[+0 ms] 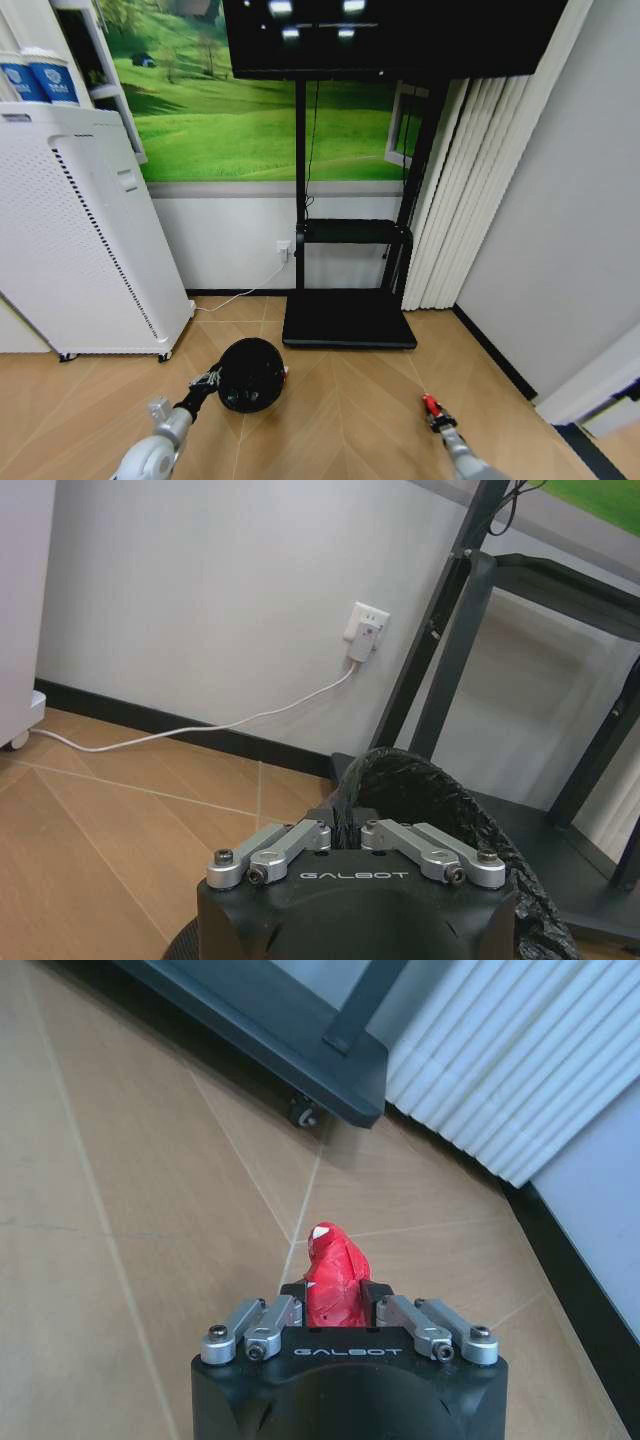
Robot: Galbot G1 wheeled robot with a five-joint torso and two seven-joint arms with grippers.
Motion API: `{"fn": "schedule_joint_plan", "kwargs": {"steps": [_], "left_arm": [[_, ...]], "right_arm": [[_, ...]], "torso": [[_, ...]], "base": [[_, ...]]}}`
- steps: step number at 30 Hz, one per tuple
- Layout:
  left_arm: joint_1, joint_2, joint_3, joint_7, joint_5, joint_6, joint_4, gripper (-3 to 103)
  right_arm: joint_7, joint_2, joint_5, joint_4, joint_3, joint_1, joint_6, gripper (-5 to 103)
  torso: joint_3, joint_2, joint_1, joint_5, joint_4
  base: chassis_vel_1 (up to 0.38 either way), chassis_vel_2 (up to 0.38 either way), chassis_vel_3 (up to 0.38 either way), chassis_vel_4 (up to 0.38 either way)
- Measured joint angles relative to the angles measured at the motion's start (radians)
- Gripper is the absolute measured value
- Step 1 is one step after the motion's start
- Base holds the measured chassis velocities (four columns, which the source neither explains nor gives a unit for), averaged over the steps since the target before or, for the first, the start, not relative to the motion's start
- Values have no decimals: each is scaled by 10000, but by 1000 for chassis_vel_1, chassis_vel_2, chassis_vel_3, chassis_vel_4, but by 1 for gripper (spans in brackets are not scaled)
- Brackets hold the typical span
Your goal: Pick up the trash bin and place the garbage on the floor into it.
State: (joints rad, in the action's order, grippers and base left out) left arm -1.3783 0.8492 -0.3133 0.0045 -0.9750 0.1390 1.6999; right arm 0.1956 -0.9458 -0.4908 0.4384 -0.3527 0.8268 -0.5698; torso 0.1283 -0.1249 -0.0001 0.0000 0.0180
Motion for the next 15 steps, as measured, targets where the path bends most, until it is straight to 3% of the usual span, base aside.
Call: {"fn": "schedule_joint_plan", "kwargs": {"steps": [2,4,5,6,11,15], "left_arm": [[-147,52,-24,-68,53,-20,220,7],[-324,55,-93,-139,106,-47,449,7],[-324,55,-93,-139,106,-47,449,7],[-429,21,-157,-189,112,-63,599,7],[-778,-125,-412,-348,131,-123,1099,7],[-1236,-143,-651,-437,239,-173,1602,7]], "right_arm": [[54,505,208,954,288,574,-244,27],[35,850,992,1752,970,1108,-756,27],[35,850,992,1752,970,1108,-756,27],[-44,941,1796,1970,1470,1320,-1234,27],[-408,1043,3133,2134,2466,1544,-2247,27],[-610,1272,3417,2562,2755,1624,-2370,27]], "torso": [[0,1,0,10,2],[-1,1,0,-6,0],[-1,1,0,-6,0],[-1,1,0,-2,-5],[-2,1,0,-2,-7],[-2,1,0,3,-5]], "base": [[0,0,0,0],[0,0,0,0],[0,0,0,0],[0,0,0,0],[0,0,0,0],[0,0,0,0]]}}
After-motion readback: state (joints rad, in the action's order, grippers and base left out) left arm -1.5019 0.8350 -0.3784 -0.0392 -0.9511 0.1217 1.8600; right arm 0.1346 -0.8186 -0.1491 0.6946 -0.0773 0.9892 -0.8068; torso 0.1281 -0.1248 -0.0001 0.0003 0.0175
